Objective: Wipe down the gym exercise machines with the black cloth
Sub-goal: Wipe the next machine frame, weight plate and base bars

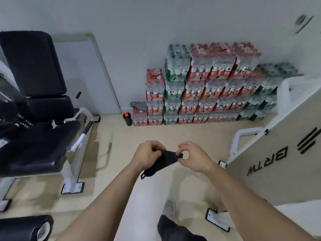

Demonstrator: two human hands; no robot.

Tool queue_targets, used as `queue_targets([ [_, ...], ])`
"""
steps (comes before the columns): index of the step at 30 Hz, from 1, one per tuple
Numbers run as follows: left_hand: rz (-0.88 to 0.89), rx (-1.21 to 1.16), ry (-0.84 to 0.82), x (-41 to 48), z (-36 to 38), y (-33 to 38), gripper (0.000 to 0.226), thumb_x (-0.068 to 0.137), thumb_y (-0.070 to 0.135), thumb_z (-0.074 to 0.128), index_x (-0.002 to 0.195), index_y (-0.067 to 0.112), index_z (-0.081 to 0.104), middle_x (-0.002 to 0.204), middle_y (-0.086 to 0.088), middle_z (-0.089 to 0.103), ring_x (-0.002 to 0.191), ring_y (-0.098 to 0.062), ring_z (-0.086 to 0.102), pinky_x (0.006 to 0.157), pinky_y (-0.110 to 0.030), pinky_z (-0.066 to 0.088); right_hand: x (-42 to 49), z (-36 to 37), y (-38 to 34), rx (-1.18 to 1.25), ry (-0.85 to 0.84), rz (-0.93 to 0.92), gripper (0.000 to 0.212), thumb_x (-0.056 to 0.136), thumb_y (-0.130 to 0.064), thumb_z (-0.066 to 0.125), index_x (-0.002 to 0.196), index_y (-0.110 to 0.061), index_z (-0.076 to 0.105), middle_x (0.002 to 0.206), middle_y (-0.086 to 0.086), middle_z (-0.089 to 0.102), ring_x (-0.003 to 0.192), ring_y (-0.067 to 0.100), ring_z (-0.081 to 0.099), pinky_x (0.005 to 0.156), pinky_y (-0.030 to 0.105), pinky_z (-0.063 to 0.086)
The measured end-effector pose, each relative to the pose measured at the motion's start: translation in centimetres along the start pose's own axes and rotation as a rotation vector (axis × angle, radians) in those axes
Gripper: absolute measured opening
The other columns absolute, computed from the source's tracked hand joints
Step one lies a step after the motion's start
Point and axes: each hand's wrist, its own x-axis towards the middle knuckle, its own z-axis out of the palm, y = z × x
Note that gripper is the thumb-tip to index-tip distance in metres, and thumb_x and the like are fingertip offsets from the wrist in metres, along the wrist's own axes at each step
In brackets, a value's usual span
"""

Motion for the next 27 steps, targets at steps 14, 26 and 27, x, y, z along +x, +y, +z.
queue_targets([
  [14,0.183,0.110,-0.090,30.3,-6.2,11.8,0.028,0.086,0.003,0.057,0.092,0.023,0.075,0.093,0.006,0.073,0.090,-0.012,0.067,0.080,-0.029,0.055,22.5,-15.0,5.9,0.055,0.129,0.075,0.023,0.079,-0.031,0.078,0.092,-0.041,0.062,0.101,-0.019,0.060,0.097,0.007,0.055,0.087,0.034,0.050],
  [26,0.356,0.323,-0.319,58.0,-8.3,19.8,0.034,0.089,-0.003,0.052,0.101,0.023,0.071,0.099,0.008,0.070,0.096,-0.012,0.064,0.080,-0.022,0.050,42.2,-30.1,11.7,0.227,0.349,0.342,0.018,0.080,0.000,0.070,0.076,-0.016,0.062,0.074,0.002,0.066,0.059,0.003,0.060,0.058,0.021,0.053],
  [27,0.378,0.354,-0.332,59.8,-8.5,20.4,0.031,0.091,0.000,0.055,0.103,0.023,0.071,0.101,0.007,0.071,0.098,-0.013,0.065,0.084,-0.026,0.051,43.6,-31.2,12.4,0.225,0.351,0.345,0.019,0.081,-0.001,0.070,0.078,-0.018,0.061,0.075,0.002,0.065,0.063,0.006,0.061,0.060,0.023,0.054],
])
